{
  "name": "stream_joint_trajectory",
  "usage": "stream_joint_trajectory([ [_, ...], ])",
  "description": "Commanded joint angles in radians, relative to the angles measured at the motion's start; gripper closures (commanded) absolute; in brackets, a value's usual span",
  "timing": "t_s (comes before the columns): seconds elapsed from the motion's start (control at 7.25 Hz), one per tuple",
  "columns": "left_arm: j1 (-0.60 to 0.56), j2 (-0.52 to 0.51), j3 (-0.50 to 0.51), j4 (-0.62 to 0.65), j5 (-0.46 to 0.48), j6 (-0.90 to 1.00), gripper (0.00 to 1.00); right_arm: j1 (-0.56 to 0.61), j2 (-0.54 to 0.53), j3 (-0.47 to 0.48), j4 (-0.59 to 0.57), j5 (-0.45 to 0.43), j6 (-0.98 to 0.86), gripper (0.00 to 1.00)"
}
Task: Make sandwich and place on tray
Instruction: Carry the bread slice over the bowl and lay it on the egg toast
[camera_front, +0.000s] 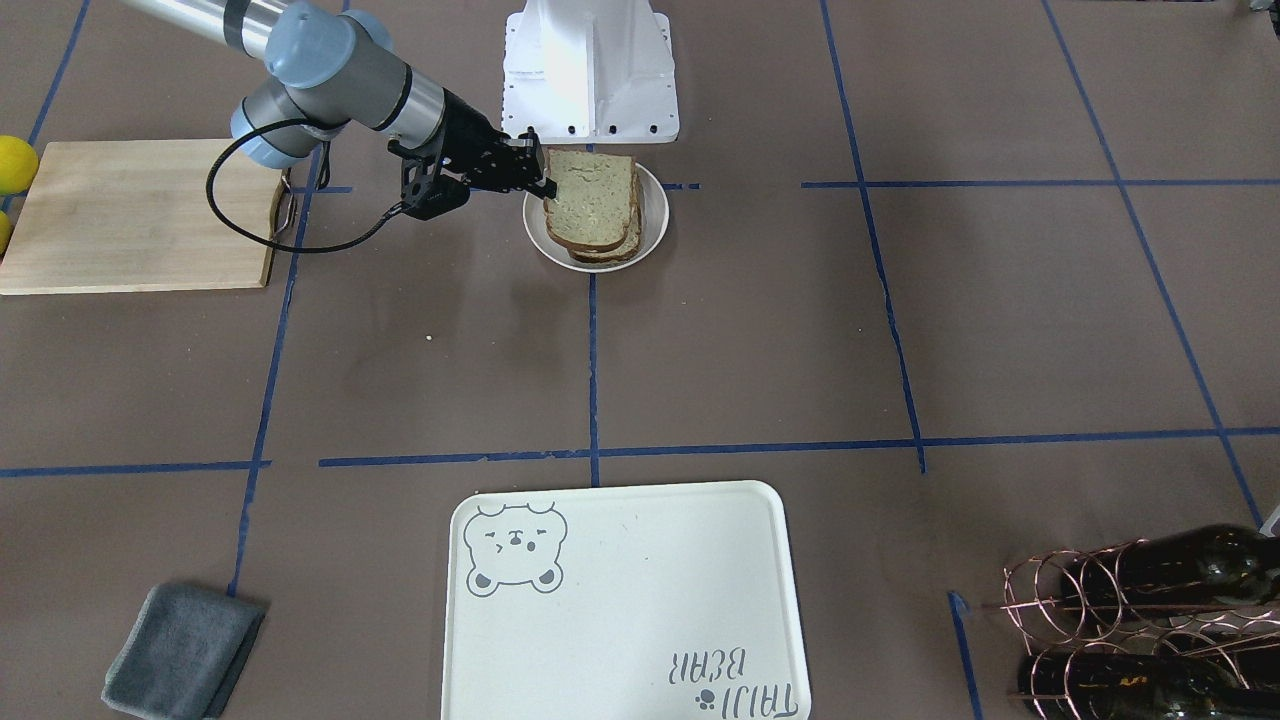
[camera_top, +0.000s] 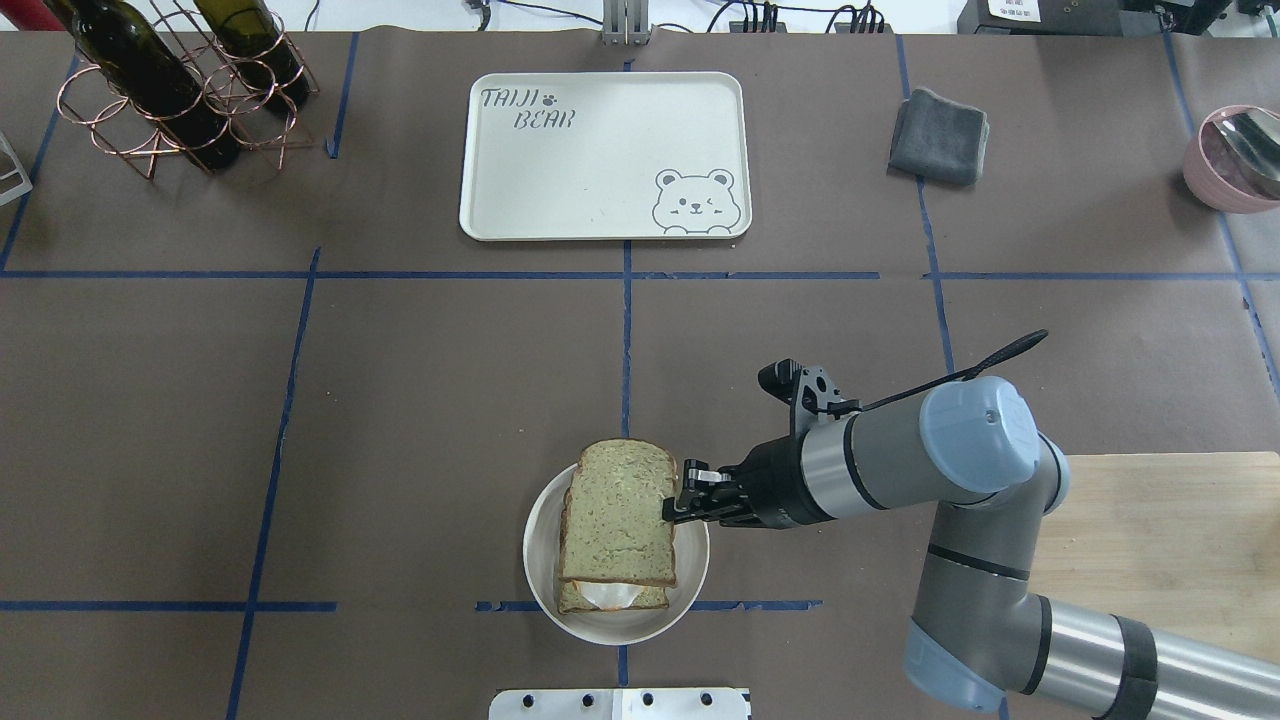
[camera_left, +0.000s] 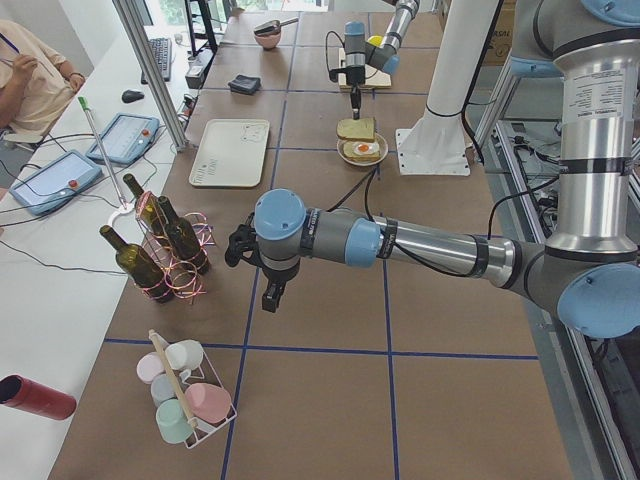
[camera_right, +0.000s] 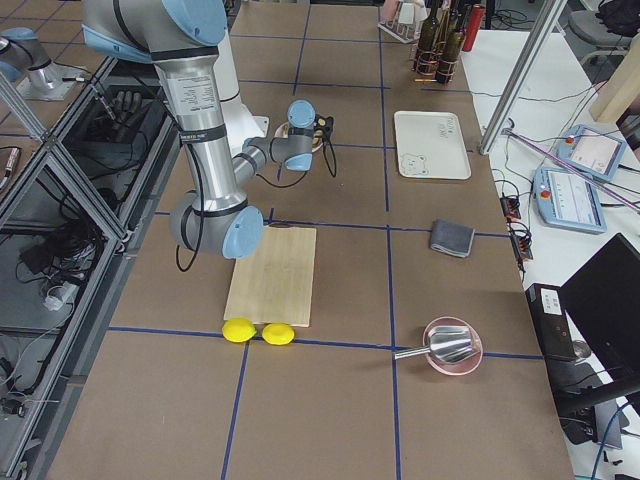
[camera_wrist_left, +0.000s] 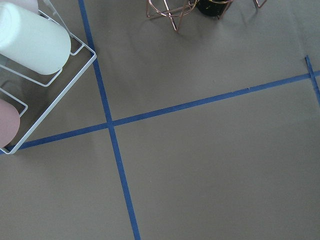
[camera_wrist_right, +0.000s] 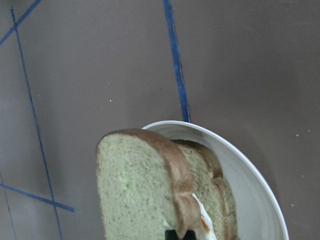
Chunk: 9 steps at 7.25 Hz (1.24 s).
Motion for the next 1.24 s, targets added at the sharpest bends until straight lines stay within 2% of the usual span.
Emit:
stream_joint_trajectory([
  [0.0, 0.0, 0.0, -0.003, 0.0, -0.001, 0.0, 0.0, -0.034, 0.006, -0.018, -0.005, -0.022, -0.001, 1.0],
  [0.28, 0.0, -0.002, -0.005, 0.0, -0.001, 0.0, 0.0, -0.042, 0.006, -0.018, -0.005, -0.023, 0.001, 1.0],
  [0.41, 0.0, -0.002, -0.005, 0.0, -0.001, -0.002, 0.0, -0.042, 0.008, -0.02, -0.005, -0.025, 0.001, 0.9],
  [0.55, 0.002, -0.003, -0.005, -0.002, -0.007, -0.002, 0.0, -0.04, 0.008, -0.02, -0.005, -0.029, 0.002, 0.28],
  [0.83, 0.066, -0.009, -0.003, -0.006, -0.12, -0.062, 0.0, -0.028, 0.005, -0.001, -0.005, -0.025, 0.001, 0.0],
  [0.97, 0.147, -0.014, -0.003, -0.144, -0.129, -0.218, 0.0, -0.013, -0.055, 0.049, -0.006, -0.025, 0.004, 0.0],
  [1.1, 0.237, -0.009, 0.0, -0.354, -0.128, -0.465, 0.0, 0.03, -0.142, 0.122, -0.006, -0.017, 0.002, 0.0],
])
